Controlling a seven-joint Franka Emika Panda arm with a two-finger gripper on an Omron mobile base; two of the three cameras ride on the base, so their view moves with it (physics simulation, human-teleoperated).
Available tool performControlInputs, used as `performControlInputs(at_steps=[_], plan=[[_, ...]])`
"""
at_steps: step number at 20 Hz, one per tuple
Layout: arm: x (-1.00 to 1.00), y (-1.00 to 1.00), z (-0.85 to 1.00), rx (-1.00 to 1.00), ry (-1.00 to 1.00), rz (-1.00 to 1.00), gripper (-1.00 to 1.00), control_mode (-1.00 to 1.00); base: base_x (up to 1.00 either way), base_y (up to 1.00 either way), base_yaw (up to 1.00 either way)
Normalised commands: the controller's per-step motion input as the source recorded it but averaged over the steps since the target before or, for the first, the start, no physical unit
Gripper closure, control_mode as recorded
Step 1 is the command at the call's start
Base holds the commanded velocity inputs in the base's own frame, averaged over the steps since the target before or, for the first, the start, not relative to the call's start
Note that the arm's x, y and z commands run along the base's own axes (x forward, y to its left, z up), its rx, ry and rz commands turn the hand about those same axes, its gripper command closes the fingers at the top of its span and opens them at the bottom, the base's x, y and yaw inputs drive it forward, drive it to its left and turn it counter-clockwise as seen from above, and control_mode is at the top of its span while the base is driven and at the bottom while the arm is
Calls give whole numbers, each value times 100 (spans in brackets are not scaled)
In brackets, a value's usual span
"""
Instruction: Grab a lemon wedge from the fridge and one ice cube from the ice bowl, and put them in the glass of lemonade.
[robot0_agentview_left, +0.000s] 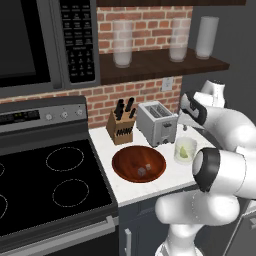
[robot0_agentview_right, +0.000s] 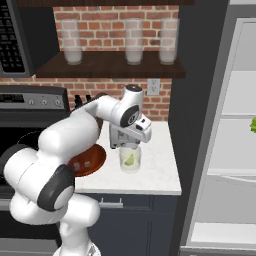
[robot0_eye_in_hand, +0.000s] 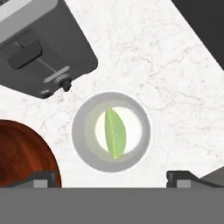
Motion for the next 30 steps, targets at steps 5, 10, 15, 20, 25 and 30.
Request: performControlInputs(at_steps=[5,10,15,20,25,30], plan=[[-28,3,29,1,-9,0,-100,-100,0,0,0],[-20,31,24,0,-2,7,-100,-100,0,0,0],[-11,60,6,0,0,9,-100,-100,0,0,0],[0,78,0,-1,6,13,-100,-100,0,0,0],[0,87,0,-8,19,22,-100,-100,0,0,0],[0,77,-7,-12,20,20,-100,-100,0,0,0]])
